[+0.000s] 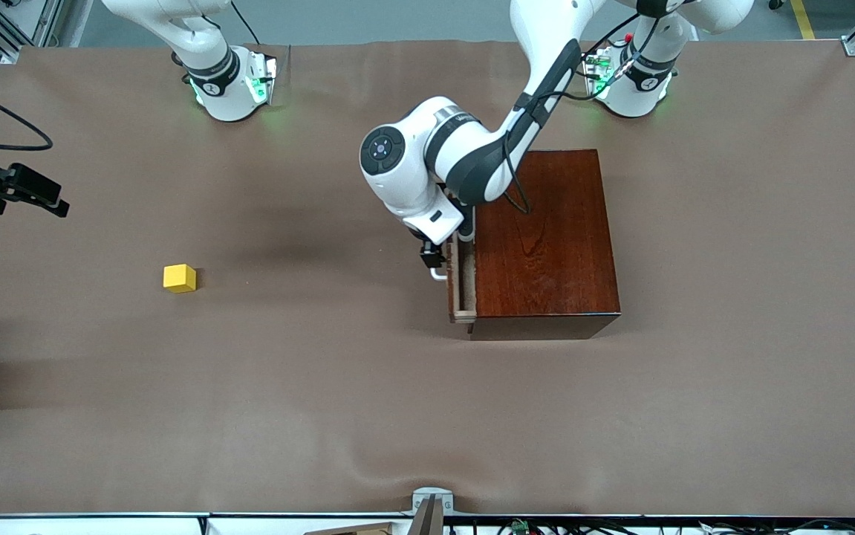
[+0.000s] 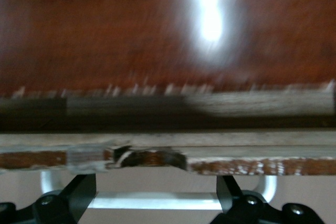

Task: Open drawer, take yellow block, close drawer
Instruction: 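Push the drawer shut into the box with the left gripper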

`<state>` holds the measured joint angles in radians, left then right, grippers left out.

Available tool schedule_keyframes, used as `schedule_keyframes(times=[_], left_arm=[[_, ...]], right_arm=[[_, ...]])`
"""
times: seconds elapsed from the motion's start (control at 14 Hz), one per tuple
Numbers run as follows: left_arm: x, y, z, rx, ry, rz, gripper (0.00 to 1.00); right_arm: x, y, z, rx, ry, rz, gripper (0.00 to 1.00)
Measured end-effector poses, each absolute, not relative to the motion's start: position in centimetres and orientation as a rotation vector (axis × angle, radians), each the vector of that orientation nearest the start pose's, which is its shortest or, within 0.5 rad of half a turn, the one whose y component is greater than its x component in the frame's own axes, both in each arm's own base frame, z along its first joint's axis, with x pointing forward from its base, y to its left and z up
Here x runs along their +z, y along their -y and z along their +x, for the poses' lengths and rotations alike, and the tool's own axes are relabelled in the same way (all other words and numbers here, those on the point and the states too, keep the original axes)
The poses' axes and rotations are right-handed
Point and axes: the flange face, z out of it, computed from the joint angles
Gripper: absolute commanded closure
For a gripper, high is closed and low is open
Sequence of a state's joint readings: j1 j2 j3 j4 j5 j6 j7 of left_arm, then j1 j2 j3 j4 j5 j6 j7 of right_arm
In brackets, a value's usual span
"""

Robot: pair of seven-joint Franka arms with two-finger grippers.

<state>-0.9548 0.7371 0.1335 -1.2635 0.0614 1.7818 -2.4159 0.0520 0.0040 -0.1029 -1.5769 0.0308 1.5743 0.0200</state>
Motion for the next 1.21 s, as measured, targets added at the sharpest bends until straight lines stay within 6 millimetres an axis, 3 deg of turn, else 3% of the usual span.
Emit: schedule_keyframes(times=[0.21,0.93,1.21], left_arm=[[30.3,51.9,48.9,-0.304,2.031,-2.033,0.0],[30.5,52.1,48.5,-0.349,2.008,-2.027,0.0],[30.5,52.8,47.3,-0.37,1.999,-2.007,0.0]], right_arm=[[62.2,2.5,55.3,0.003,-0.111,-3.109,0.0],[62.3,2.5,55.0,0.019,-0.115,-3.109,0.0],[62.4,2.8,55.0,0.018,-0.123,-3.108,0.0]])
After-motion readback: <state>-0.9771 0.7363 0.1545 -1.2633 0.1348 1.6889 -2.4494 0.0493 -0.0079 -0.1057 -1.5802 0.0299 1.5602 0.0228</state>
